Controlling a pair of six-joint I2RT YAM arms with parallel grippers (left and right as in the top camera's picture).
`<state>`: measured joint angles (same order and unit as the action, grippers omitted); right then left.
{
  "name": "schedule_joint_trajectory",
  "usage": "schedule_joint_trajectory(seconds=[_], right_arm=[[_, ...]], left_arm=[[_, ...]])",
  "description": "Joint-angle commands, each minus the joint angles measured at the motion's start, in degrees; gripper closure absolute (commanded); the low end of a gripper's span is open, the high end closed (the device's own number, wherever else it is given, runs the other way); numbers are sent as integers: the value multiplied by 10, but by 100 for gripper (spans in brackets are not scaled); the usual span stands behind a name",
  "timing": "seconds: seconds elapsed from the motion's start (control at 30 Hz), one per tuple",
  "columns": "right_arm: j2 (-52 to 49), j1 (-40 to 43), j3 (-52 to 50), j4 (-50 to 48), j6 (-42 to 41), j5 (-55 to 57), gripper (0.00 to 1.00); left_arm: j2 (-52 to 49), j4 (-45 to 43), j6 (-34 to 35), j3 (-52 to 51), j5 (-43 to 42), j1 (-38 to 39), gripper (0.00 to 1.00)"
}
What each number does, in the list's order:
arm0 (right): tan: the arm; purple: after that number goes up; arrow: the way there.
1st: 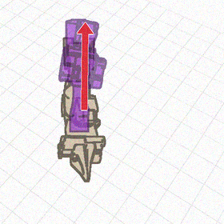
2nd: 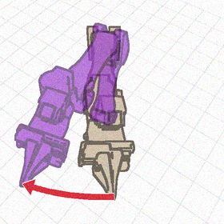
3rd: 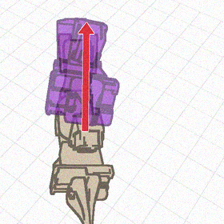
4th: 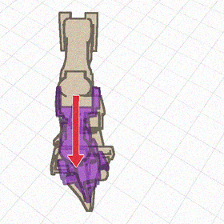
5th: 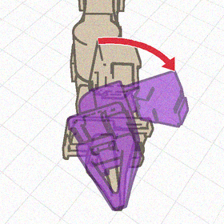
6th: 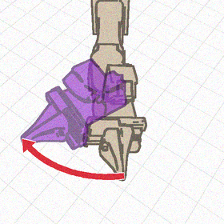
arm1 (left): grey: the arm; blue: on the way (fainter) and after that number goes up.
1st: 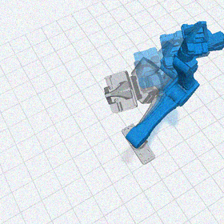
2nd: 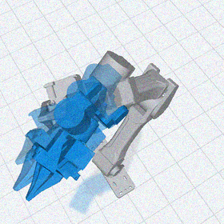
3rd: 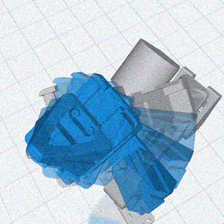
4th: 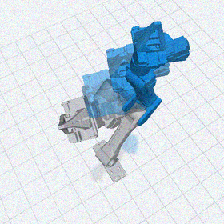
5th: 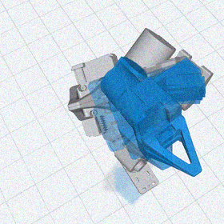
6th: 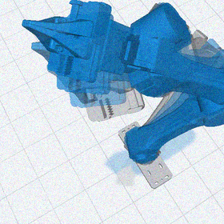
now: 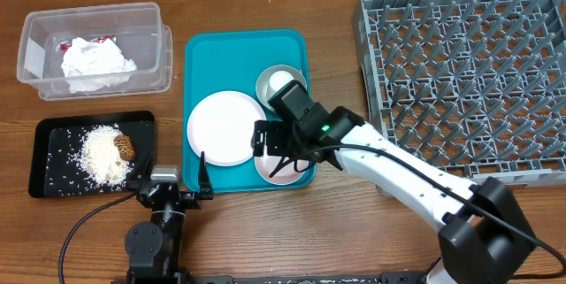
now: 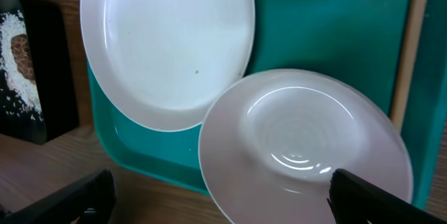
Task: Sort waste into correct bins and load items into the dishwasher
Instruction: 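Lower the right gripper onto the white bowl's rim and grasp it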
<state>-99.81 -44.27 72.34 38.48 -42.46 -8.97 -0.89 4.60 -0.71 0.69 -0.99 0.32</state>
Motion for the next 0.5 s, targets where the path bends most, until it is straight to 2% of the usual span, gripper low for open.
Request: schedule_joint_trajectory(seconds=[0.0, 0.17, 0.33, 0.47], right_arm=[[-16, -9, 18, -17, -7, 14, 1], [-33, -15, 18, -35, -42, 27, 1], [-33, -41, 18, -36, -100, 107, 0], [-34, -69, 18, -42, -113, 164, 0]], left_arm=[[7, -2, 7, -4, 5, -4, 0], [7, -2, 7, -4, 5, -4, 0], [7, -2, 7, -4, 5, -4, 0], [7, -2, 7, -4, 5, -4, 0]])
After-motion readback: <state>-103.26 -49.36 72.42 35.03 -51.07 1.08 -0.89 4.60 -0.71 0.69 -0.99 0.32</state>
